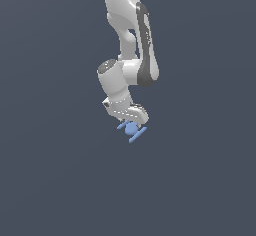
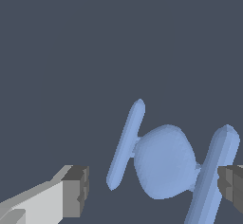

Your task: Pick up the object and move it to a goal position.

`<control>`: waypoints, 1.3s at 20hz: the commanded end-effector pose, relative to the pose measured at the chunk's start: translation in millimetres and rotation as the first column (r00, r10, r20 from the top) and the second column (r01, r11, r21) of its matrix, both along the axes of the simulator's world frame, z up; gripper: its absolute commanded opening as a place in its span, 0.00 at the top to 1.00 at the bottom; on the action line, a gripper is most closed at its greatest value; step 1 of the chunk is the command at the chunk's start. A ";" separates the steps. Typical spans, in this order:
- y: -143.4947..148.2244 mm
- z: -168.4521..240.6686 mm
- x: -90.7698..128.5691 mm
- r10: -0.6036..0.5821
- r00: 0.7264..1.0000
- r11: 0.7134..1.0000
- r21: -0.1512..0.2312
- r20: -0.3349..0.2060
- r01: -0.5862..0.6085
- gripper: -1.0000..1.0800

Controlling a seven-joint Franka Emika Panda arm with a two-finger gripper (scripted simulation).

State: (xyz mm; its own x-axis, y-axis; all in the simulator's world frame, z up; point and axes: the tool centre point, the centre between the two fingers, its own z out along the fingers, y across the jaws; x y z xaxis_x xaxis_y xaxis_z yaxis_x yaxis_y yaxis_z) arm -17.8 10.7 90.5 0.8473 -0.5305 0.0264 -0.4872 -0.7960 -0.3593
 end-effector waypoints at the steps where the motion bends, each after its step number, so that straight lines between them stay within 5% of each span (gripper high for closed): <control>1: -6.1 -7.3 -4.7 -0.076 0.997 0.997 0.019 0.008 0.076 0.00; 13: -34.8 -34.1 -33.1 -0.349 0.937 0.936 0.051 0.007 0.349 0.00; 26: -41.2 -41.6 -41.1 -0.405 0.914 0.913 0.049 0.002 0.404 0.00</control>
